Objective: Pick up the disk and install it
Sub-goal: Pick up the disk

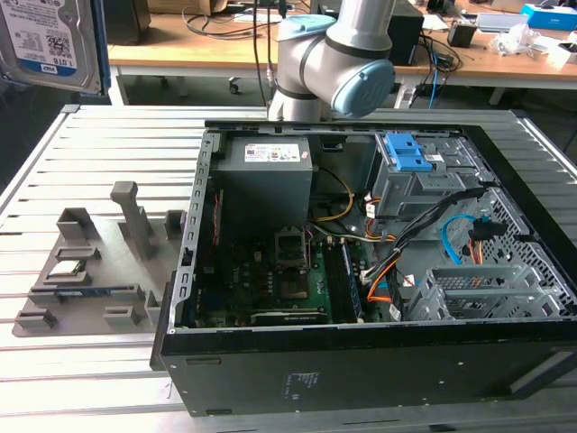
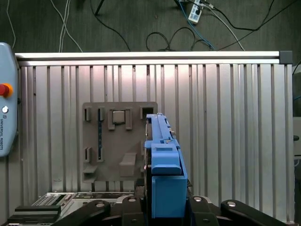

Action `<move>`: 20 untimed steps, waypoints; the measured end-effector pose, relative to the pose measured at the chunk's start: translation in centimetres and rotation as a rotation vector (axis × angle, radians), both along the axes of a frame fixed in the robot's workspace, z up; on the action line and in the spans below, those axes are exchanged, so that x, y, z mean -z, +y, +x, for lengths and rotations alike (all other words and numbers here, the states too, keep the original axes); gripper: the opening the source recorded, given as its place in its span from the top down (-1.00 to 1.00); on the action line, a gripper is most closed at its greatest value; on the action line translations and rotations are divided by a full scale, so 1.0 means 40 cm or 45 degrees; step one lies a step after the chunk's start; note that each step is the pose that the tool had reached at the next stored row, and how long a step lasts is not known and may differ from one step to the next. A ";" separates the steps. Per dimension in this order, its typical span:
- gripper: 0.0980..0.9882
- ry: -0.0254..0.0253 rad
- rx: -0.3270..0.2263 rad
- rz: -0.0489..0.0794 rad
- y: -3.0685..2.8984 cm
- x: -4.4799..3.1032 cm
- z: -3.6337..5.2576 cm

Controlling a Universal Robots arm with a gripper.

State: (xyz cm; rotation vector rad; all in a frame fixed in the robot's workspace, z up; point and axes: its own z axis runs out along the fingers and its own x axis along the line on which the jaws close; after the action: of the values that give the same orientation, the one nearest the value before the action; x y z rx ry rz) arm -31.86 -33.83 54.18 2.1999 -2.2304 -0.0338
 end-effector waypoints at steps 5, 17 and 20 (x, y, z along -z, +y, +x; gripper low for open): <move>0.40 0.0001 0.000 0.000 0.000 0.000 0.070; 0.40 0.0001 0.000 0.000 0.000 0.000 0.199; 0.40 -0.0001 0.000 0.000 0.000 0.000 0.238</move>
State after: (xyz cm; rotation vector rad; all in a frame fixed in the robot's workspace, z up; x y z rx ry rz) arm -22.34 -33.83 54.17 2.2000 -2.2304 -0.0337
